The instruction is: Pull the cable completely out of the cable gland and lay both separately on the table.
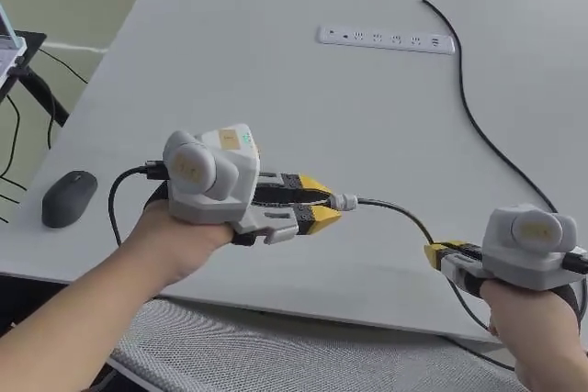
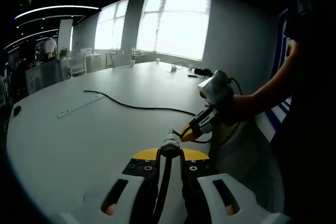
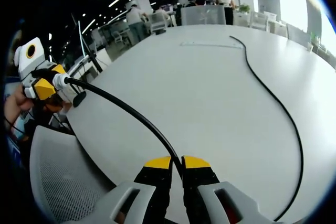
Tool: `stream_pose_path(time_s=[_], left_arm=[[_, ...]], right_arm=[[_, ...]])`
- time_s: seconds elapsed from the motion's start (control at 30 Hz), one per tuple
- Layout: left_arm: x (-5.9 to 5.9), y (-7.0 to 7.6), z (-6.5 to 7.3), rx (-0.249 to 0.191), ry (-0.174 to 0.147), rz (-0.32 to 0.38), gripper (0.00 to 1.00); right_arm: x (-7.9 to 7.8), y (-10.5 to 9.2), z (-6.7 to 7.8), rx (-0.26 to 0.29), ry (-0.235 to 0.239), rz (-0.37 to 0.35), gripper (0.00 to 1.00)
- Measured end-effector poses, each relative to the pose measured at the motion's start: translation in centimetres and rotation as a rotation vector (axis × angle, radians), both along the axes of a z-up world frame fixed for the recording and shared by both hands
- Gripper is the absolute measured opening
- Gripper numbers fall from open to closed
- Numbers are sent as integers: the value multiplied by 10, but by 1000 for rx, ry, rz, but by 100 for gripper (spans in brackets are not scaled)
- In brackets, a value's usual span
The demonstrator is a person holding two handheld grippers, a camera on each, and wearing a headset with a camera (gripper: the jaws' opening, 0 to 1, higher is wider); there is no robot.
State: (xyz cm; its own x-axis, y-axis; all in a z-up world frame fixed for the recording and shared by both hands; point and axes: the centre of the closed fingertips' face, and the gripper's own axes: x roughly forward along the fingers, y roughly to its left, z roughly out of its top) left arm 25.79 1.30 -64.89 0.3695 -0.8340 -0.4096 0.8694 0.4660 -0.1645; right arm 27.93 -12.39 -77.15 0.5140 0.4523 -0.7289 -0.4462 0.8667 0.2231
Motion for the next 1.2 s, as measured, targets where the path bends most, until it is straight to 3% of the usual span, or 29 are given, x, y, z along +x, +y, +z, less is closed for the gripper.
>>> stream_pose_path(time_s=[0.13, 0.23, 0.37, 0.53, 0.6, 0.8, 1.03, 1.2], left_arm=[[2, 1, 3, -7, -1, 13, 15], [4, 3, 3, -6, -4, 24, 15], [6, 5, 5, -5, -6, 30, 15], [5, 4, 4, -2, -3, 29, 15], [4, 4, 4, -4, -2, 28, 15], [4, 6, 4, -2, -2, 25, 15], [5, 6, 5, -2, -6, 26, 15], [5, 6, 7, -6, -9, 22, 15]], right_arm=[[-3, -1, 3, -22, -13, 34, 3], [-3, -3, 10, -60, -63, 84, 8], [-7, 0, 23, -56, -84, 116, 13], [-2, 13, 58, -75, -201, 225, 19], [1, 24, 75, -88, -262, 295, 20], [3, 69, 114, -108, -388, 480, 22], [3, 105, 117, -158, -439, 604, 21], [1, 115, 114, -180, -453, 652, 19]])
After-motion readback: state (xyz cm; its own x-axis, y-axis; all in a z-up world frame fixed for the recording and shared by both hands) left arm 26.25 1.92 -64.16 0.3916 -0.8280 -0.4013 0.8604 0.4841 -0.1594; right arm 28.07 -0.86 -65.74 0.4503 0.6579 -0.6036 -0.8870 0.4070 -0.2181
